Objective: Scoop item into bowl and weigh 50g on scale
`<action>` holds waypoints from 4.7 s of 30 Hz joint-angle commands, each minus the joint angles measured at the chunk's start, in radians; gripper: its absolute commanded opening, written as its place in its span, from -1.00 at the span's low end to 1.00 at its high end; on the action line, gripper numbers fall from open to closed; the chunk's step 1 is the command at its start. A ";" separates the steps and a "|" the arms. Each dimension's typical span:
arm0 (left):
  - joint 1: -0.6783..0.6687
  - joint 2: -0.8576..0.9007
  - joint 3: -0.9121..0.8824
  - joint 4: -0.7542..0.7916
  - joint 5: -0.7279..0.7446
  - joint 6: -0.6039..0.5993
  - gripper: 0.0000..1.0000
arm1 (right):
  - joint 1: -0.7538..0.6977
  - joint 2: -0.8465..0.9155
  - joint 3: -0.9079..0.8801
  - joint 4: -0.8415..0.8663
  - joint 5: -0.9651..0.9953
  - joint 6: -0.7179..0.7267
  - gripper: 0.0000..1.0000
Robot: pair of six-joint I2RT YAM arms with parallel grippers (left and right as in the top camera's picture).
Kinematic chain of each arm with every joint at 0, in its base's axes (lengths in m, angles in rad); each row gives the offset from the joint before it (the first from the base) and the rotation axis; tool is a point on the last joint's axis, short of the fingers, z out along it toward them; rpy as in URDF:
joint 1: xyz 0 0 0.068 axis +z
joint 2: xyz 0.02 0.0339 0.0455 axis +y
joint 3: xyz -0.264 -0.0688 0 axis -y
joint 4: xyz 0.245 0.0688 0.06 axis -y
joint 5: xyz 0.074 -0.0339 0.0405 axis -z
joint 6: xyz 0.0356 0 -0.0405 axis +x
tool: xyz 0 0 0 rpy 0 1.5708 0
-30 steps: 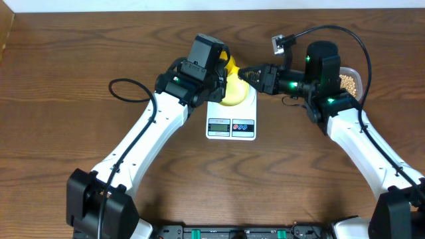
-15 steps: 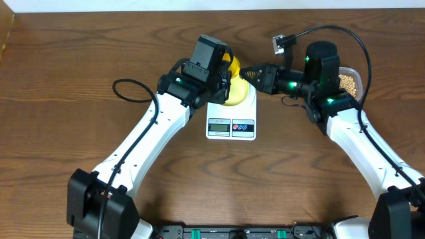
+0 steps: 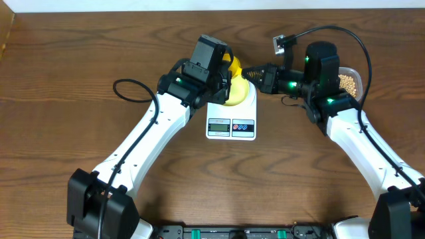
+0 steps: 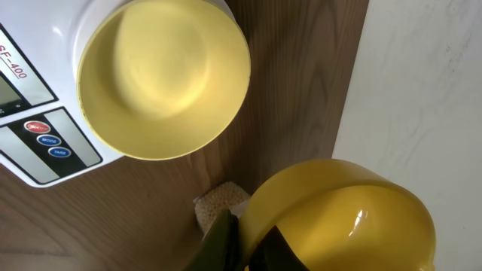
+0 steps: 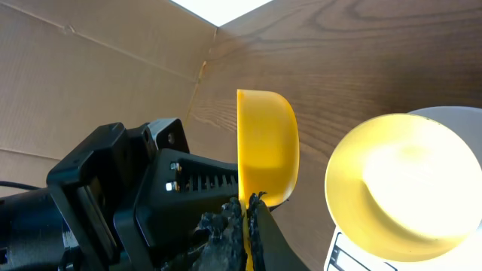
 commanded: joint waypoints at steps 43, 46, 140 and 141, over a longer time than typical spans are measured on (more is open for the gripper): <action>0.232 -0.147 0.005 -0.159 0.073 1.446 0.71 | -0.288 -0.002 0.398 -0.747 0.023 -0.533 -0.98; 0.220 -0.150 0.005 -0.185 0.072 1.504 0.70 | -0.288 -0.002 0.446 -0.832 0.094 -0.572 -0.98; -0.270 0.190 -0.365 0.246 -0.286 1.841 -0.85 | -0.424 0.004 0.449 -0.892 0.218 -0.631 -0.98; -0.270 0.191 -0.365 0.246 -0.294 1.841 -0.85 | -0.424 0.004 0.449 -0.893 0.218 -0.631 -0.98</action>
